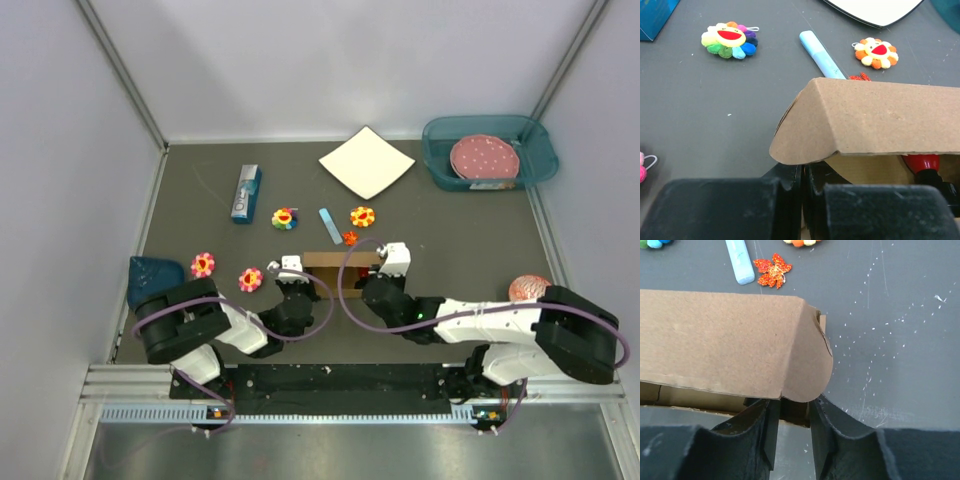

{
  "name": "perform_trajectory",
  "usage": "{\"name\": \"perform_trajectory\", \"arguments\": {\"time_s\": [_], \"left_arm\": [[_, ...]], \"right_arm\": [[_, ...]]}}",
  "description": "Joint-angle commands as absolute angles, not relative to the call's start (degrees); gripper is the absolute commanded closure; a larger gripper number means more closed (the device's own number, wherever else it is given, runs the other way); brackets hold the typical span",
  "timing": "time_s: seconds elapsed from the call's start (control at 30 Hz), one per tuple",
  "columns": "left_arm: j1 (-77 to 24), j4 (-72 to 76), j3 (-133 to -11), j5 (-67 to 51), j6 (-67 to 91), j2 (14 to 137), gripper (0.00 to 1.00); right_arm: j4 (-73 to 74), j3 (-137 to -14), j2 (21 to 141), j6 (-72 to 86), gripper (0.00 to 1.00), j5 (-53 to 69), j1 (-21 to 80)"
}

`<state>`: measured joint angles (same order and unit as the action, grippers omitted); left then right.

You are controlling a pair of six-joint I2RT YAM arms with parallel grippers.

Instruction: Fold the paper box

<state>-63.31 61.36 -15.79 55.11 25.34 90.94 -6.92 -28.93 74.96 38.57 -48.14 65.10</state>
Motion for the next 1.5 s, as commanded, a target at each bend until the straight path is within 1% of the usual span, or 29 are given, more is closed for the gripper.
{"name": "perform_trajectory", "arguments": {"time_s": [0.0,0.13,0.23,0.53,0.6,0.67,0.77,0.87,0.9,0.93,1.03,1.17,1.3,1.47], "left_arm": [[-63.6,57.7,-16.0,56.1,23.7,93.3,1.00],[-63.7,56.6,-16.5,57.1,23.6,93.4,1.00],[-63.8,56.2,-16.7,57.2,23.1,93.3,1.00],[-63.9,55.5,-17.0,57.6,23.0,92.9,1.00],[-64.0,55.2,-17.0,57.7,22.9,92.4,1.00],[-64.1,54.7,-17.0,57.7,22.7,91.8,1.00],[-64.1,54.1,-16.9,57.7,22.6,91.4,1.00],[-64.1,53.3,-16.9,57.7,22.7,90.5,1.00],[-64.2,52.9,-16.9,57.6,22.6,90.3,1.00],[-64.1,52.7,-17.0,57.6,22.6,89.8,1.00],[-64.1,51.5,-17.1,57.2,22.3,88.8,1.00],[-64.2,50.0,-17.1,56.4,22.1,87.0,0.98],[-64.2,48.2,-16.7,55.5,21.3,84.8,0.92],[-64.1,43.2,-16.6,53.8,20.8,79.7,0.79]], "right_arm": [[-4.1,-29.4,70.2,37.4,0.68,-49.6,65.8],[-3.2,-28.7,66.1,36.1,0.61,-49.4,66.4],[-1.9,-27.8,61.4,34.5,0.59,-49.5,67.8],[1.4,-25.1,43.8,26.6,0.57,-52.6,72.4],[0.4,-25.1,40.1,24.6,0.57,-52.6,72.3],[-4.1,-25.8,38.6,20.5,0.57,-52.0,72.3],[-8.9,-29.3,41.0,14.4,0.53,-50.0,72.3],[-8.9,-37.0,50.7,12.0,0.52,-48.7,71.7],[-7.9,-38.8,53.2,12.0,0.52,-48.4,71.5],[-7.6,-41.8,58.5,12.6,0.52,-47.4,71.1],[-7.5,-44.8,65.8,14.8,0.52,-44.7,69.4],[-6.8,-45.9,71.8,17.7,0.52,-43.7,68.1],[-6.2,-43.0,73.9,20.6,0.53,-43.2,67.6],[-5.9,-39.8,75.1,24.5,0.53,-42.7,67.3]]}}
